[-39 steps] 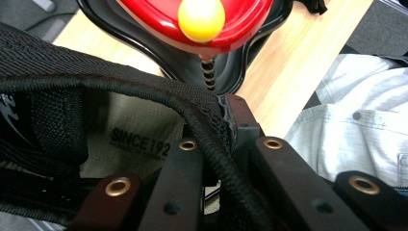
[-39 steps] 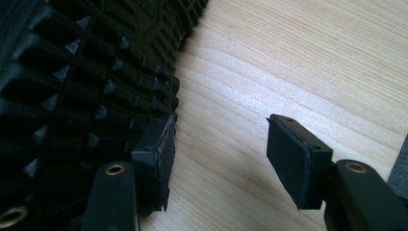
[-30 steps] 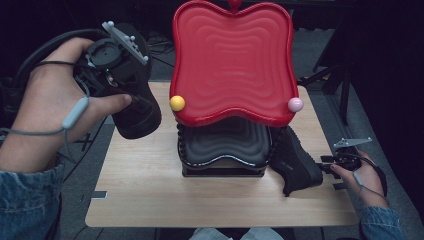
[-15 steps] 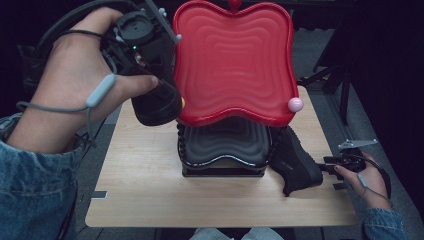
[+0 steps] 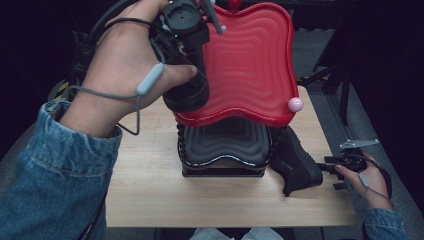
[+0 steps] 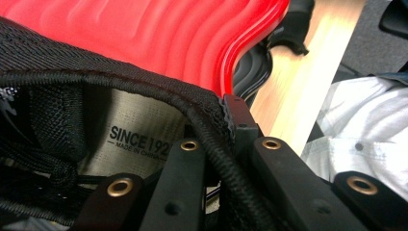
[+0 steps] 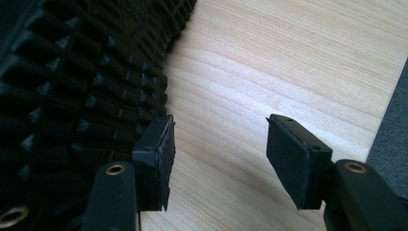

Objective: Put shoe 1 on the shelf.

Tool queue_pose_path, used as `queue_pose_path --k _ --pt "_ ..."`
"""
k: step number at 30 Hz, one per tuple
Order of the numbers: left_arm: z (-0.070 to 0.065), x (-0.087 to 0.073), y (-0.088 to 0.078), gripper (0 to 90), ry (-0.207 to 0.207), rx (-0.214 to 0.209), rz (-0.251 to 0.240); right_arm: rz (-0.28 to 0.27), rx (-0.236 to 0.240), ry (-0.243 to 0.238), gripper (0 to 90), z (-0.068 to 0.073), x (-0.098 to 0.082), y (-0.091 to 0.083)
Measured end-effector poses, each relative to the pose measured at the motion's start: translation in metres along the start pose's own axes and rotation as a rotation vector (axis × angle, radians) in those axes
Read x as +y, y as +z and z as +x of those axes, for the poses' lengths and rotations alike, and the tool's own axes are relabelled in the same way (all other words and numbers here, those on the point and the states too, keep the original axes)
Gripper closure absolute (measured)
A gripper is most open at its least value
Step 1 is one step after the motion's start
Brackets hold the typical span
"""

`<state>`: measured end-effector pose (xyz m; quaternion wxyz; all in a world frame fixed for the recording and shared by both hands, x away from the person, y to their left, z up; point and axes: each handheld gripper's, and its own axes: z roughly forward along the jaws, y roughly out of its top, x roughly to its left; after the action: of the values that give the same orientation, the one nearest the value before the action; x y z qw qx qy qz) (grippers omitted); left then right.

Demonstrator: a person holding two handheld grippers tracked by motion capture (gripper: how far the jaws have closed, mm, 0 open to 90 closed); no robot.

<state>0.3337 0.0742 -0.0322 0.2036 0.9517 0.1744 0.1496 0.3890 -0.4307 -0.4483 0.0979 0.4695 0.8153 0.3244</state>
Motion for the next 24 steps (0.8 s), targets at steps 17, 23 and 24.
queue_pose_path --k 17,23,24 --pt "-0.004 0.044 0.027 86.7 0.047 0.017 -0.015 0.004 0.008 0.008 44.1 -0.003 -0.004 0.001" --pt "0.008 0.047 0.040 86.6 0.028 0.015 -0.008 0.003 0.008 0.010 44.1 -0.004 -0.005 0.000" --pt "0.009 0.047 0.041 86.6 0.030 0.017 0.000 0.003 0.008 0.010 44.1 -0.004 -0.005 0.001"
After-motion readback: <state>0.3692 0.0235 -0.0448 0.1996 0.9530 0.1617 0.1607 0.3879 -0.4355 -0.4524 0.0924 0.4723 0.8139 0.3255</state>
